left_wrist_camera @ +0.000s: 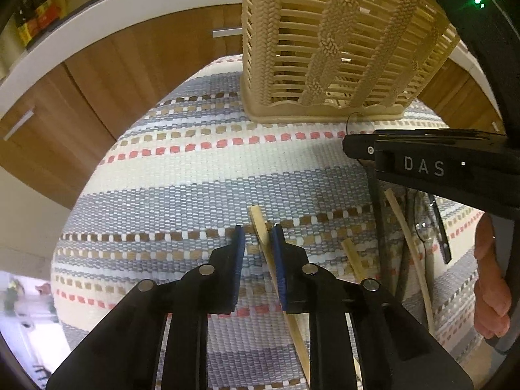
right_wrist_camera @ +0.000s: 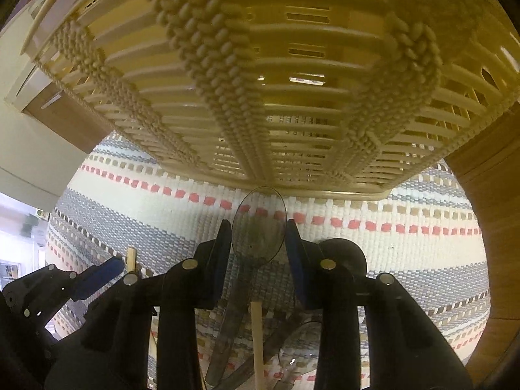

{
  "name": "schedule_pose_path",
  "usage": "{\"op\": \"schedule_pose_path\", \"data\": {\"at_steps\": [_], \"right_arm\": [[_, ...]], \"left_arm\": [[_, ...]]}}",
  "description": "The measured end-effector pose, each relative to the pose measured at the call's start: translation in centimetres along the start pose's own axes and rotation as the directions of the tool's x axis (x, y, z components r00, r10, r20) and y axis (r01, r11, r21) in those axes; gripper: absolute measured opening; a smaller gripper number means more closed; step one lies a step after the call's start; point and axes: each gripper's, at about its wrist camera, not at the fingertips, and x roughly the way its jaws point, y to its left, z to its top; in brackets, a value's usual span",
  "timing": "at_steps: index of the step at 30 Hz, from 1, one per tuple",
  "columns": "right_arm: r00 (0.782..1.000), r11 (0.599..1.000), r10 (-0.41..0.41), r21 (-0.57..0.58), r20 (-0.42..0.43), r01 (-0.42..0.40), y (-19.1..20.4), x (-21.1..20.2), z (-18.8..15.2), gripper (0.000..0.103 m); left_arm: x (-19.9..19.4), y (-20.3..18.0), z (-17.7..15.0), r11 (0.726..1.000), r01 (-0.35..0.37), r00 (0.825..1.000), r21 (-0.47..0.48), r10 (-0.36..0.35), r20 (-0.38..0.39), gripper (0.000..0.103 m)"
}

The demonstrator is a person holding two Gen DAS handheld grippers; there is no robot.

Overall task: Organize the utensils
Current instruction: 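Grasp a wooden chopstick with the left tool while the right tool grasps a clear spoon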

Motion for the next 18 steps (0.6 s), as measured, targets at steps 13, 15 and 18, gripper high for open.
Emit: {"op": "schedule_pose_path", "data": {"at_steps": [13,15,18], "right_arm": [[0.996,0.997,0.058,-0.055,0.066,-0.054,1.1,-2.6,-0.9,0.03],[0.994,0.996,0.07,-0.06,0.082,-0.065,1.3,-3.1,-1.1,0.03],[0.99,0.994,0.089,-0.069,0.112,-0.081,0.8,-4.6,-1.5,0.03]], "left_arm": [[-1.5,1.2,-1.0,0.992,0.104,0.989,-0.069,-0.096,0.113,0.004],[-2.6,1.7,-1.1,0.988,0.126,0.981,-0.085,-0.112,0.158,0.004],[-4.4,2.2,-1.2,0.984,0.153,0.965,-0.094,-0.128,0.228,0.004]]}}
